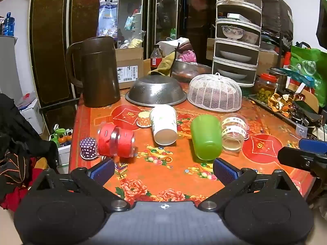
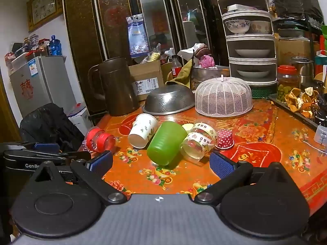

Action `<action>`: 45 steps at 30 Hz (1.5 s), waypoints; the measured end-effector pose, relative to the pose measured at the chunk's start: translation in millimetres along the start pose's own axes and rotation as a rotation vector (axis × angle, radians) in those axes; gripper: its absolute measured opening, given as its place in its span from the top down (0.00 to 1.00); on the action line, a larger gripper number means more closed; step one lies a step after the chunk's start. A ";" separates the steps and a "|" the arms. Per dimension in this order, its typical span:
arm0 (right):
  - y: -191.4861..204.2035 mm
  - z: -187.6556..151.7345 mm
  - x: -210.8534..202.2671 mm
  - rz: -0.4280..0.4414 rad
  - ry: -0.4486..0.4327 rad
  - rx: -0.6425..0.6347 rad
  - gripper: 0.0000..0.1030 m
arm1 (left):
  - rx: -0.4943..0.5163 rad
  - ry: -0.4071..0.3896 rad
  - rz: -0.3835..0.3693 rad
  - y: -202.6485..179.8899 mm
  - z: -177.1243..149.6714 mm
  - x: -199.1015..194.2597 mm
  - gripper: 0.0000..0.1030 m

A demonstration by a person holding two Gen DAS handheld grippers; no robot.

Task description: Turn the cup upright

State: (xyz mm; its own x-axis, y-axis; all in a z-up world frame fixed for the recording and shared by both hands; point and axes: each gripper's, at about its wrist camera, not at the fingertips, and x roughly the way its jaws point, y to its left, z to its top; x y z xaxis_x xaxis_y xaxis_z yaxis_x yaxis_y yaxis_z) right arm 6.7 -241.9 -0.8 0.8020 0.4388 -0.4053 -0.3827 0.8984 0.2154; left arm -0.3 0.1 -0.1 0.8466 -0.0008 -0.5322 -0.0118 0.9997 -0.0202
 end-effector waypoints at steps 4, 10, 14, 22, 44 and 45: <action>0.2 0.3 0.2 -0.002 -0.004 0.004 0.01 | 0.004 0.006 0.001 0.0 -0.9 0.5 0.00; -1.8 0.1 -2.5 -0.002 -0.003 0.011 0.01 | 0.009 0.016 -0.006 -4.8 1.1 -0.3 0.00; 0.1 3.4 2.2 0.000 0.008 0.002 0.01 | 0.008 0.022 -0.007 -3.5 1.3 0.1 0.00; -2.0 -2.5 1.7 -0.001 0.009 0.009 0.01 | 0.012 0.027 -0.009 -6.0 -0.9 1.9 0.00; -0.8 -0.1 1.6 0.004 0.012 0.001 0.01 | 0.010 0.033 -0.009 -6.6 -4.1 3.7 0.00; -0.3 -0.1 1.7 0.005 0.012 0.001 0.01 | 0.010 0.033 -0.008 -6.6 -4.1 3.8 0.00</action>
State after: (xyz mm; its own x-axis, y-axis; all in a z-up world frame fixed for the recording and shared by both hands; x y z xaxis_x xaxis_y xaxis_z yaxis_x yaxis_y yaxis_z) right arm 8.1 -241.4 -1.6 0.7948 0.4430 -0.4147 -0.3859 0.8964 0.2180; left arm 0.9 -6.6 -5.5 0.8284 -0.0098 -0.5600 0.0009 0.9999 -0.0162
